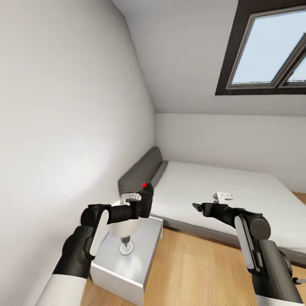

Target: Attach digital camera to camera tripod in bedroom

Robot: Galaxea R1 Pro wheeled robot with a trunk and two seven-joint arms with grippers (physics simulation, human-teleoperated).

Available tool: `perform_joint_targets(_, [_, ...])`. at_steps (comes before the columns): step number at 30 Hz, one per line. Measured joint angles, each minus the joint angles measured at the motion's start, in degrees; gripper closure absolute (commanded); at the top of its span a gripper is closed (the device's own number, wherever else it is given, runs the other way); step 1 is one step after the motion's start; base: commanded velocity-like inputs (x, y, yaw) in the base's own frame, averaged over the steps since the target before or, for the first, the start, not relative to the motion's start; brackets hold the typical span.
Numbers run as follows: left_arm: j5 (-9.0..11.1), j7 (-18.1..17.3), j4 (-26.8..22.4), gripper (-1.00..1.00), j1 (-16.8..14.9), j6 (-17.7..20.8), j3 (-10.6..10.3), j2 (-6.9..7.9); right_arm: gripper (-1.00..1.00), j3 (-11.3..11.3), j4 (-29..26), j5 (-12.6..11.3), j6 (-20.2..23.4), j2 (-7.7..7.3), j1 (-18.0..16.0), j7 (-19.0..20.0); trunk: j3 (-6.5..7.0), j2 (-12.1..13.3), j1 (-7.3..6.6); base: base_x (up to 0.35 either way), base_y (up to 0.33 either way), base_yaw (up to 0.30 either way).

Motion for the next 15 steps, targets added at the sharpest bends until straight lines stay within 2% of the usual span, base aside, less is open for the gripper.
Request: perform_joint_targets(15, [0.0, 0.0, 0.0, 1.0, 0.0, 0.0, 0.0, 0.0, -1.0, 0.1, 0.0, 0.0, 0.0, 0.16, 0.2, 0.0, 0.47, 0.0, 0.0, 0.0, 0.0, -0.239])
